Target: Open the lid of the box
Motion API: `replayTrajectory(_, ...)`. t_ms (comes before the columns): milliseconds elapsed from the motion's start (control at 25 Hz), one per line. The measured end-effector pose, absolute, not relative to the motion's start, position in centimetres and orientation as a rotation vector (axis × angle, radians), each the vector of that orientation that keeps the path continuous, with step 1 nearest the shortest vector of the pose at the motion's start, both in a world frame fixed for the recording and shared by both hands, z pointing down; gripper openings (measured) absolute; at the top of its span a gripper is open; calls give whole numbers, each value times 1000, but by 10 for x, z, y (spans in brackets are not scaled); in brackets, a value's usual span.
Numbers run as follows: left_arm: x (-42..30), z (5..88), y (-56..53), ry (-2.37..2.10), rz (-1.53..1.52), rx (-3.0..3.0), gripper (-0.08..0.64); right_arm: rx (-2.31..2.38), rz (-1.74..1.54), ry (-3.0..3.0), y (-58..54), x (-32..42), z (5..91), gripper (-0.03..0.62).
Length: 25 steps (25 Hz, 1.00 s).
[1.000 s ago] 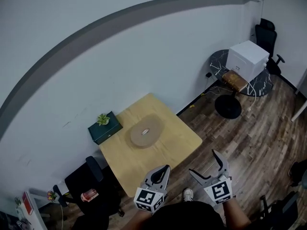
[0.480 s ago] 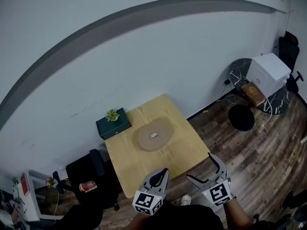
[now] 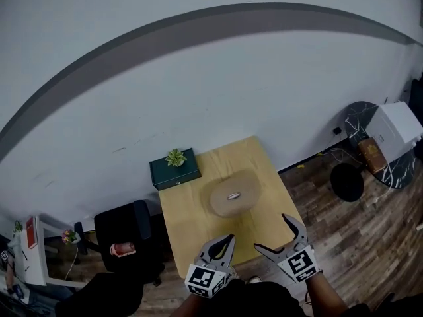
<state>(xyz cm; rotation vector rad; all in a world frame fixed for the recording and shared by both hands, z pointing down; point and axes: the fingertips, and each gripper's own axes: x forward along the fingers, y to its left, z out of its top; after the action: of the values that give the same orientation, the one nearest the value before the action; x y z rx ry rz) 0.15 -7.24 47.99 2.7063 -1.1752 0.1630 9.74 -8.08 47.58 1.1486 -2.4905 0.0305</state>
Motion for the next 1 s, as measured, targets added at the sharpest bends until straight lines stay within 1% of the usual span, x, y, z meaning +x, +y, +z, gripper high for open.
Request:
replayTrajectory(360,-42,492,-105,-1248,161,2654,17,1017,74,-2499,-123,57,495,506)
replayTrajectory(600,-62,495,-114,-1285,143,2620,17,931,102,-2491,-142,46,508,506)
replayTrajectory(800,-66,506,-119,-1289,182,2594,17,736,44,-2455,-156,33,528,509)
replayTrajectory(1000,-68,514,-129,-1371,194,2528,17,509,-80,-2346,-171,27,560,512)
